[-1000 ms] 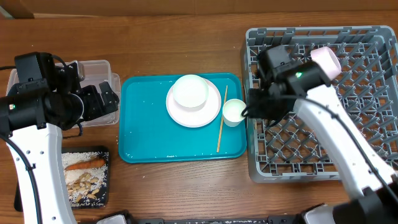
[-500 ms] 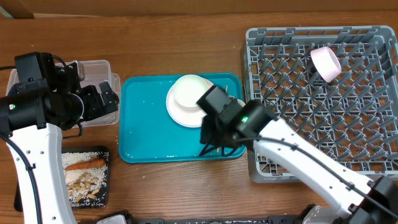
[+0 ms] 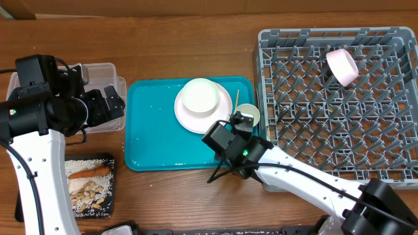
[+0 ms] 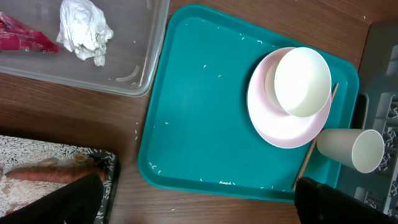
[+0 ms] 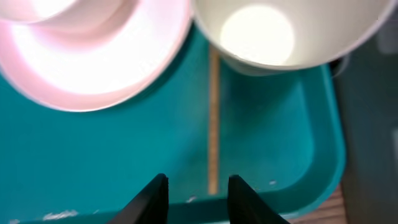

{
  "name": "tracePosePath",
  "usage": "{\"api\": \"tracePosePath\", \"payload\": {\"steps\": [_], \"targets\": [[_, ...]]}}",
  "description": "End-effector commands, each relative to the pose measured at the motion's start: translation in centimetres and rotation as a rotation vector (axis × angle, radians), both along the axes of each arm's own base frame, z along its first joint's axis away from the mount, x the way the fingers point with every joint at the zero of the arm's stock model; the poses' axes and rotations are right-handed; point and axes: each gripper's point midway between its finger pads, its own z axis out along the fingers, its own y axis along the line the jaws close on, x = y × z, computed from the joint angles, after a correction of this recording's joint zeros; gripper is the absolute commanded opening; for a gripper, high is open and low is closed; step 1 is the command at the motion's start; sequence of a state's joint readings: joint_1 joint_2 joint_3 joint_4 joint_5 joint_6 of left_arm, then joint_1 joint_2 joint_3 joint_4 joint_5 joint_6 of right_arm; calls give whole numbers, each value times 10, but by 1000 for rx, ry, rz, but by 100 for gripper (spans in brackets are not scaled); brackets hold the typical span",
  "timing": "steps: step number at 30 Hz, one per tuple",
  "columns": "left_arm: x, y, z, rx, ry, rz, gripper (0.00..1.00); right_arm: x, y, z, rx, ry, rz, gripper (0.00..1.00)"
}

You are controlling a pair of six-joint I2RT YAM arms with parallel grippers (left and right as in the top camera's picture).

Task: Sort waste into correct bins and load items into the dishwasher
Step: 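Grasp the second wooden chopstick with the right gripper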

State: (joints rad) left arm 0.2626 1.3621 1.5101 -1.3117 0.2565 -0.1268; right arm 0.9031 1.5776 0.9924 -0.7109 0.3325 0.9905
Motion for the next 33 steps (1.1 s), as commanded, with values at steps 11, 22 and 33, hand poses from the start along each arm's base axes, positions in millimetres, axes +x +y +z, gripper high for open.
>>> {"api": "tracePosePath", "payload": {"steps": [11,22,33], "targets": [[2,3,6,16,-20,-6,100,19,6,-26,3,-84,-29,33],[2,3,6,16,-20,-6,100,18,2,-61,-71,-35,-29,33],[2,3,6,16,-20,-6,100,17,0,-68,-90,-28,-30,16]]}}
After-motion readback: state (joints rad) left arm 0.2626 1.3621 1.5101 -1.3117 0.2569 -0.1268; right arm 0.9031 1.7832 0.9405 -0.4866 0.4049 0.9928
